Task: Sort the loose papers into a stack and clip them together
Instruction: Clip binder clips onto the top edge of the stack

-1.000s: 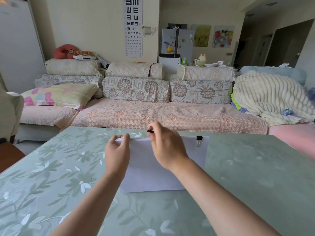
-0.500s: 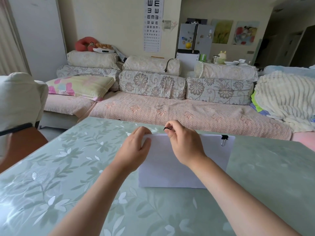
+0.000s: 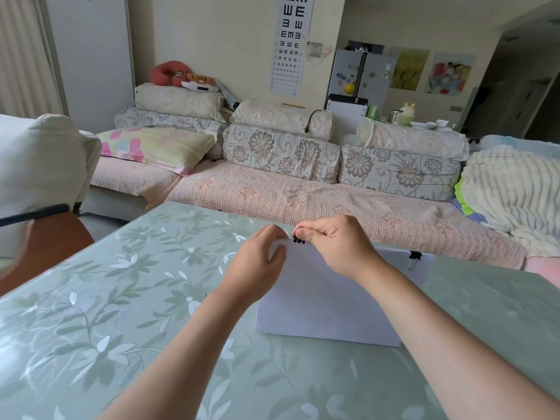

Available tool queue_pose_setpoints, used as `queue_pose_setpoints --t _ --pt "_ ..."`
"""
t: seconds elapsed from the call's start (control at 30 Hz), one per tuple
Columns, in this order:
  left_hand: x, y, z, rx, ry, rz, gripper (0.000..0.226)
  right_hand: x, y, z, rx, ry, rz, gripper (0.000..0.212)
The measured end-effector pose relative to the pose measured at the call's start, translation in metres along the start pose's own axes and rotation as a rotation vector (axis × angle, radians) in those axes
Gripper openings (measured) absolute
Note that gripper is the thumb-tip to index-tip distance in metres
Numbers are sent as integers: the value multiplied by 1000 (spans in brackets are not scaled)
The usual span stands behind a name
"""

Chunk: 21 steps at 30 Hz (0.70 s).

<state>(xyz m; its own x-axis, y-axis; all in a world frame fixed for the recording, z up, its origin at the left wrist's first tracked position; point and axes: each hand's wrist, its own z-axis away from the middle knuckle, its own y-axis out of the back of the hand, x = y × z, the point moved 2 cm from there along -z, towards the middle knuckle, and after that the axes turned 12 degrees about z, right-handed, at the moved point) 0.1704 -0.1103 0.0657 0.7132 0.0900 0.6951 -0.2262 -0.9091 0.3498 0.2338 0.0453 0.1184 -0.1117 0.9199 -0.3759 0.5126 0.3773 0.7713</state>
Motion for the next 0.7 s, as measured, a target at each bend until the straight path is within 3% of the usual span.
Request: queue_pose_setpoints --t 0.33,0.5,0.7 --pt "-4 -2 0 8 26 24 9 -6 -4 -9 -89 25 146 13" --pt "-6 -1 0 33 10 -8 9 -4 -4 -10 -190 13 125 15" --pt "-6 -3 0 23 15 -34 11 2 -10 -9 -123 -33 -19 13"
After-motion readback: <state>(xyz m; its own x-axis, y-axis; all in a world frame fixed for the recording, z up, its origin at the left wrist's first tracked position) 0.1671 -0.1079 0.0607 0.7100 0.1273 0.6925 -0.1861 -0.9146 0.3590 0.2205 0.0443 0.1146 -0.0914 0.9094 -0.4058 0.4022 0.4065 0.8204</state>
